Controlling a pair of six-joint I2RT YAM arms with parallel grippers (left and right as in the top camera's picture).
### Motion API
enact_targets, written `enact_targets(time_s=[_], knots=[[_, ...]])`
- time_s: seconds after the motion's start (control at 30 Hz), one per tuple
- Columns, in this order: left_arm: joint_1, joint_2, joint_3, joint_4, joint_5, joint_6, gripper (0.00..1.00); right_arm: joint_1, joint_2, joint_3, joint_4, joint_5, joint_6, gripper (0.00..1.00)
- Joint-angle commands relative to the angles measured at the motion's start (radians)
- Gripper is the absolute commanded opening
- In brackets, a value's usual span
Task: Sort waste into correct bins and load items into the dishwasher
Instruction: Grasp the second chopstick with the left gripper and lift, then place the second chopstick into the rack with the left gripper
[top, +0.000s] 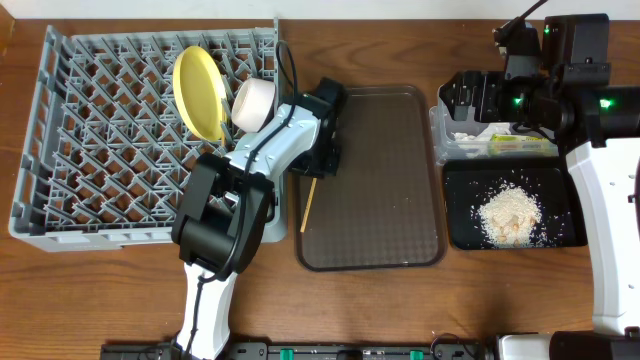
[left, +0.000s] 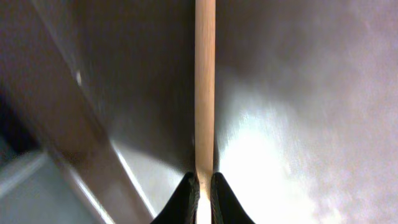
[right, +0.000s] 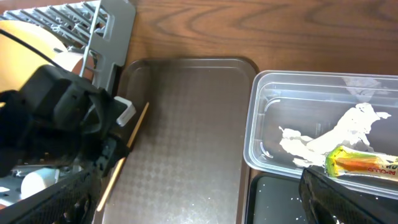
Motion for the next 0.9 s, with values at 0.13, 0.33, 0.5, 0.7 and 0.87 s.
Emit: enact_targets(time_s=[0.13,0.33,0.5,0.7,0.87], knots=[[0.013,-0.154,0.24,-0.225,0.046,0.052,0.08,0.002,0.001,0.01,-0.002,0.0,-0.003,0.99],[0.065,-0.326,0.241,-0.304,-0.106,0.052,0.08,0.002,0.001,0.01,-0.002,0.0,-0.003,0.99],[0.173,-0.369,0.24,-0.403,-0.251,0.056,0.07,0.002,0.001,0.01,-0.002,0.0,-0.003,0.99],[0.327,-0.358,0.156,-0.338,-0.25,0.188,0.08,0.002,0.001,0.01,-0.002,0.0,-0.003,0.99],[0.408,-0.346,0.064,-0.208,-0.249,0.209,0.08,0.002,0.001,0.01,-0.002,0.0,-0.003,0.99]])
